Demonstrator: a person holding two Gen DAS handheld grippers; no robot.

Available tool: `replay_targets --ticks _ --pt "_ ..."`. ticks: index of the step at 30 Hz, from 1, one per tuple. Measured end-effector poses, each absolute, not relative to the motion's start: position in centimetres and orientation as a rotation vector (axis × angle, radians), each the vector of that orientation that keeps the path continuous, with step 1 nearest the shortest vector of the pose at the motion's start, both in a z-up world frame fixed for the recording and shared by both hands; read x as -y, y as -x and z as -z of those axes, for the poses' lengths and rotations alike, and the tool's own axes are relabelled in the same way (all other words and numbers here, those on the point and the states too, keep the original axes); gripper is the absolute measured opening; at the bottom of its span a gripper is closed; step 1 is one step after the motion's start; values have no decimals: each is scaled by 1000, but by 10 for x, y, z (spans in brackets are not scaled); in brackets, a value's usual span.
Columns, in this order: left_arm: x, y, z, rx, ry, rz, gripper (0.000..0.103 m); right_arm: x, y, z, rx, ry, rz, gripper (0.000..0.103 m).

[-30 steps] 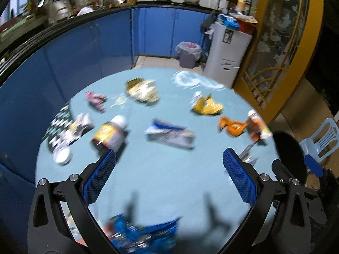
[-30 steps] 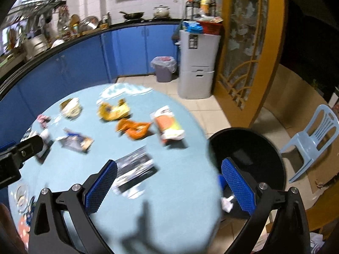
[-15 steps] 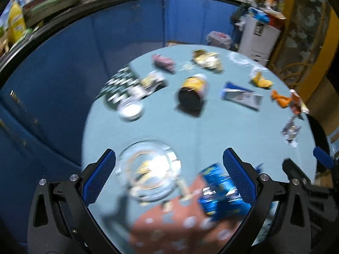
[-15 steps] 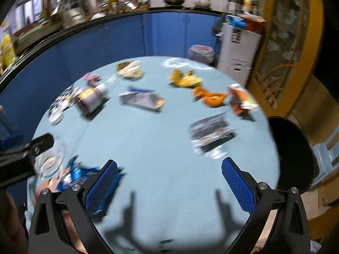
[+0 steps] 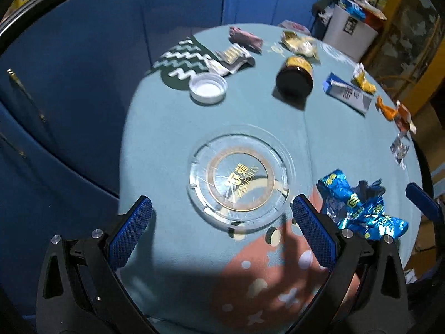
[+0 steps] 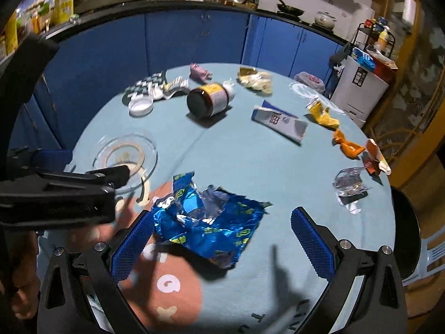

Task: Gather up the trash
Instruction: 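Move both open tools back over the table toward the remaining trash, then grasp the blue candy wrapper with the right tool while the left tool grasps the clear plastic lid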

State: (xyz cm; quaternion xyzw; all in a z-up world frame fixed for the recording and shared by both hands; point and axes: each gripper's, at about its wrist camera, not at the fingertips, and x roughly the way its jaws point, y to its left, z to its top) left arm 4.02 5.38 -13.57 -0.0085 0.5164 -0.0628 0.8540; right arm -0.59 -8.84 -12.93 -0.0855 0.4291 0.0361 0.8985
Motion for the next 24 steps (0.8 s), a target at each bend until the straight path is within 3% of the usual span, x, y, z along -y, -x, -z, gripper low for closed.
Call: replay_targets --ticks 17,20,22,24 --pt "-40 -63 146 -1065 -12 157 99 95 -19 140 -931 91 -93 96" --pt "-41 -61 143 -1038 -17 148 88 97 -18 139 -922 80 -100 96" --pt "-39 -61 143 -1036 -27 152 88 98 -17 138 -916 74 -103 88" --pt "-36 -61 142 -1029 -40 146 86 101 -17 137 -912 68 -105 69"
